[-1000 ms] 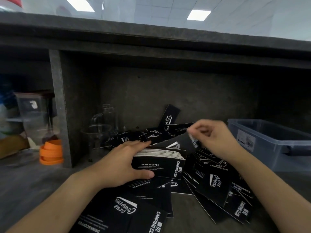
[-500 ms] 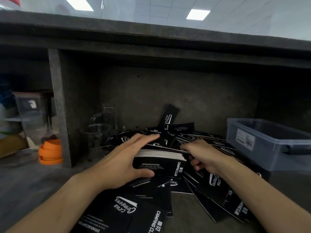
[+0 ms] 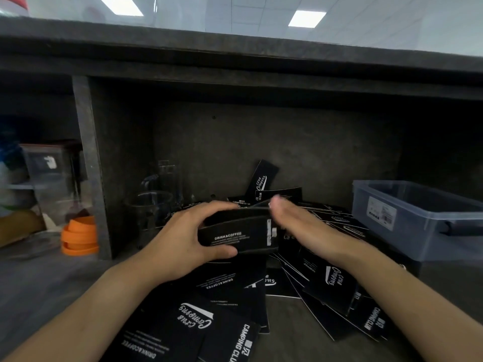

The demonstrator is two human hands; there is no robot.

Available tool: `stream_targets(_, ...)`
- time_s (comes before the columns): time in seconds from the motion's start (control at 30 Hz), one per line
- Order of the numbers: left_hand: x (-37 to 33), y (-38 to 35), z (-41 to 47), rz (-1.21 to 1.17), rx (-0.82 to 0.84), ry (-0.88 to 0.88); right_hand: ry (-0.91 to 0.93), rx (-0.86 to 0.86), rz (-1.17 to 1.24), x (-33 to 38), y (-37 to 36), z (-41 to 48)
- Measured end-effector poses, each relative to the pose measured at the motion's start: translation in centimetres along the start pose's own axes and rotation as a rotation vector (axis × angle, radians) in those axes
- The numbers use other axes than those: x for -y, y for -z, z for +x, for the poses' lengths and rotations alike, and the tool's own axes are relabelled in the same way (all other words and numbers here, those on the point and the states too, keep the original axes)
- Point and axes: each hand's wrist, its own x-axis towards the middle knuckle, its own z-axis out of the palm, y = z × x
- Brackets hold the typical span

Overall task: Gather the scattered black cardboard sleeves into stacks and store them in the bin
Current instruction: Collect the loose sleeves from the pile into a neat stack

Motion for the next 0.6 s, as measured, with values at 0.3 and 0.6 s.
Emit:
stream_targets(0.3, 0.9, -0.7, 0.1, 0.182, 0.076, -0.016, 0.135, 0.058, -0.208, -0.8, -1.7, 0.4)
stream_targets(0.6, 0.7, -0.4, 0.2, 0.158, 0.13, 0.044, 0.051, -0.061, -0.265, 0.1, -0.3, 0.1)
